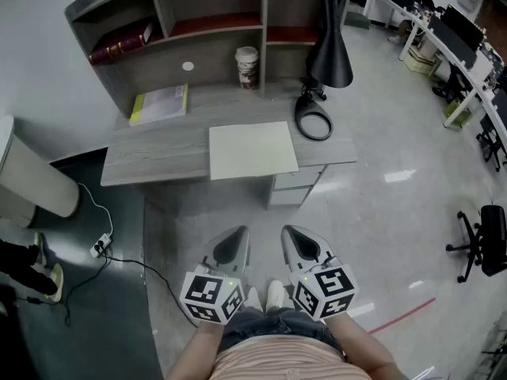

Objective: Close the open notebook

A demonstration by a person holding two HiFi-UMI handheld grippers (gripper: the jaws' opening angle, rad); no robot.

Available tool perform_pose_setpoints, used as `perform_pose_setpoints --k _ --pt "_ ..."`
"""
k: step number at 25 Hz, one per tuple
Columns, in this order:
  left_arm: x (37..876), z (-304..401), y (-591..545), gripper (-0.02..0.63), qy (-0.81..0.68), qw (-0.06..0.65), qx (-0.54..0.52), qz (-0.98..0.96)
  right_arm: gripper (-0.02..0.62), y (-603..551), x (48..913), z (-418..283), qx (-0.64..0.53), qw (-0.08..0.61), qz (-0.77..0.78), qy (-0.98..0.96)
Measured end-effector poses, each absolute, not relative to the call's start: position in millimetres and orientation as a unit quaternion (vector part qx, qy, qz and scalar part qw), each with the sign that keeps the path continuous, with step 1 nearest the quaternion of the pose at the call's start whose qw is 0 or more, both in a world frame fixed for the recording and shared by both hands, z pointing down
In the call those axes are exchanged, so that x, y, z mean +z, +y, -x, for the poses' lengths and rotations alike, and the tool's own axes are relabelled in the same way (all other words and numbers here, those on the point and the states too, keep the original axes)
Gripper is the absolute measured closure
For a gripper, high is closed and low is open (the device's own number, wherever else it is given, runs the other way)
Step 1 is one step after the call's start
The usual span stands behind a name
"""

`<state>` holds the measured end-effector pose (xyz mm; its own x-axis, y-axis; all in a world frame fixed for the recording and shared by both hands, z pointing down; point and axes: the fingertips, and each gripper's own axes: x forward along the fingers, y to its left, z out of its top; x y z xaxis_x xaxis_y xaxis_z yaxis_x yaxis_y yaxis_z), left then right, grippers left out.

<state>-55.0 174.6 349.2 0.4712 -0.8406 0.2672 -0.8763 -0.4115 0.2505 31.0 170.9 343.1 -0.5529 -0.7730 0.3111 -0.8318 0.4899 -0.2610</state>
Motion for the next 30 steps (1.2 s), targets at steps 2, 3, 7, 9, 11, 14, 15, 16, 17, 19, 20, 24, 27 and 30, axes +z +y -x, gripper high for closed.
perform_pose_setpoints --k 2,3,7,9,11,14,15,16,17,19,20,24,27,30 --pt "347 51 175 0.595 -0.514 0.160 0.063 -0.840 0.588 170 342 -34 0.193 0.076 -0.466 -0.860" --pt "346 49 175 0.595 -0.514 0.153 0.067 -0.841 0.588 170 342 -35 0.193 0.076 -0.465 -0.860" --pt "346 41 174 0.595 -0.510 0.158 0.062 -0.843 0.588 170 344 -40 0.194 0.076 -0.464 -0.861" --pt "348 39 174 0.595 -0.510 0.158 0.065 -0.843 0.588 172 346 -41 0.195 0.077 -0.462 -0.862" --pt "349 37 175 0.595 -0.510 0.155 0.070 -0.843 0.588 173 346 -43 0.196 0.076 -0.462 -0.861" --pt "351 37 174 0.595 -0.513 0.157 0.071 -0.841 0.588 172 345 -47 0.199 0.066 -0.460 -0.863" --pt "352 38 173 0.595 -0.515 0.156 0.072 -0.840 0.588 172 345 -48 0.201 0.061 -0.458 -0.864" --pt "352 38 173 0.595 -0.518 0.155 0.073 -0.838 0.588 171 344 -49 0.203 0.055 -0.456 -0.865" --pt "352 39 172 0.595 -0.520 0.154 0.074 -0.837 0.588 170 343 -51 0.206 0.049 -0.454 -0.866" --pt "351 40 170 0.595 -0.526 0.155 0.072 -0.833 0.588 167 342 -56 0.212 0.039 -0.451 -0.866" --pt "351 41 169 0.595 -0.529 0.155 0.071 -0.831 0.588 166 341 -58 0.215 0.035 -0.450 -0.866" --pt "350 38 165 0.595 -0.537 0.154 0.070 -0.826 0.588 160 342 -66 0.221 0.028 -0.442 -0.869" --pt "348 33 161 0.595 -0.538 0.158 0.067 -0.826 0.588 155 342 -69 0.225 0.026 -0.435 -0.871" --pt "349 29 159 0.595 -0.540 0.165 0.064 -0.823 0.588 152 343 -72 0.225 0.028 -0.429 -0.874"
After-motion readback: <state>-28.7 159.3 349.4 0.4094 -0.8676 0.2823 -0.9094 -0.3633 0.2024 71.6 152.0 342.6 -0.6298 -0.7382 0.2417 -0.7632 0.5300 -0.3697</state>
